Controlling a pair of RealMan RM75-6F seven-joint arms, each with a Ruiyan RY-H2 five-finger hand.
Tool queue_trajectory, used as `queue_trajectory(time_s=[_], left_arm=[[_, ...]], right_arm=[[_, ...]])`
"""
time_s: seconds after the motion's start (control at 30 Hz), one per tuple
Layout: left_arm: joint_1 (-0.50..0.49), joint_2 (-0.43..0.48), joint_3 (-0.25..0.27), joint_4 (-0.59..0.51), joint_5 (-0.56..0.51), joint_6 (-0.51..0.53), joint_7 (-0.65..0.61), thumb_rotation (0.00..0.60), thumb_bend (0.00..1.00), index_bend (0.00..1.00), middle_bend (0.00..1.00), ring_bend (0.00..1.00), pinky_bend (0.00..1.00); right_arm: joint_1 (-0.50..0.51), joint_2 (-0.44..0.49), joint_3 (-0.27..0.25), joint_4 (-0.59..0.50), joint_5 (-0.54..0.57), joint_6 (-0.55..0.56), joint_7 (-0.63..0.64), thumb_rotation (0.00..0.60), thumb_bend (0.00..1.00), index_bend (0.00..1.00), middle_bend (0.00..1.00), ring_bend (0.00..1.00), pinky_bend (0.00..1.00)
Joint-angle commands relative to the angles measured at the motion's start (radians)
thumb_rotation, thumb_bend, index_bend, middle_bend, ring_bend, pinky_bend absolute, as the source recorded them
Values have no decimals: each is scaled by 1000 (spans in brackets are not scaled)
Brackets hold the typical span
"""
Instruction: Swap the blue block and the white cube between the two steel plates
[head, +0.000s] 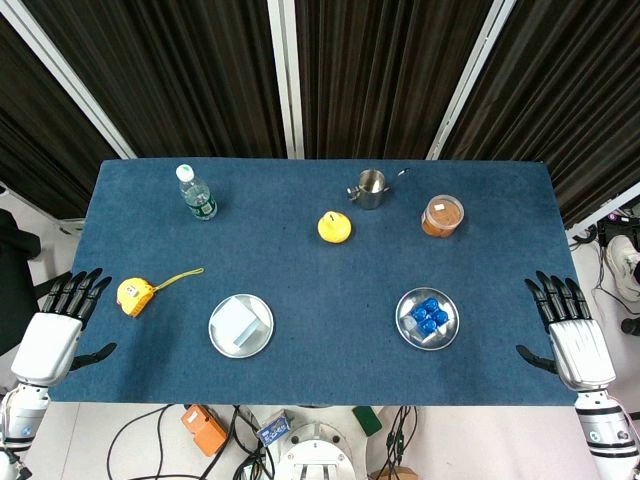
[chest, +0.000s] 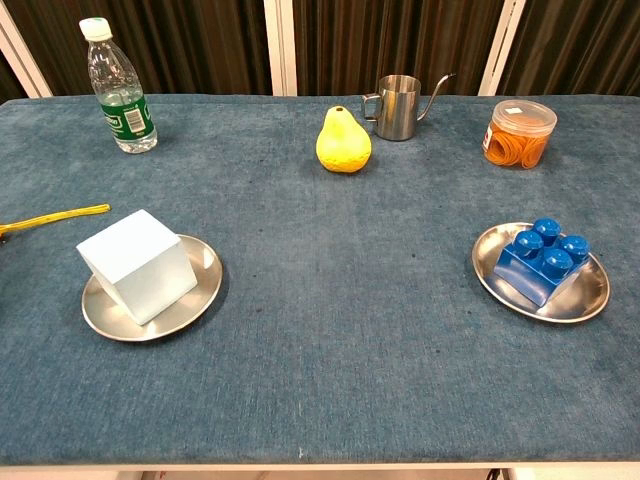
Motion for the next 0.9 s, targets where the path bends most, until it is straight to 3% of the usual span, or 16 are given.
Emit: queue_trajectory(time_s=[0.03, 0.3, 0.63, 0.9], left_arm=[[-1, -1, 1, -1, -2, -6, 5, 600, 75, 36, 0, 0, 4], [-1, -5, 5, -6, 14, 2, 15, 600, 74, 36, 0, 0, 4], [-3, -4, -3, 1, 7, 7, 5, 600, 75, 36, 0, 0, 4], [-3, 0, -11, 4, -6, 8, -7, 600, 75, 36, 0, 0, 4]], right_arm=[[0, 4, 0, -2, 3, -2, 0, 600, 230, 0, 0, 0, 0], [15, 5, -2, -1, -6, -25, -11, 600, 230, 0, 0, 0, 0], [224, 6, 24, -15, 1, -345, -97, 600, 230, 0, 0, 0, 0], [325, -42, 16, 5, 20, -504, -152, 600, 230, 0, 0, 0, 0]])
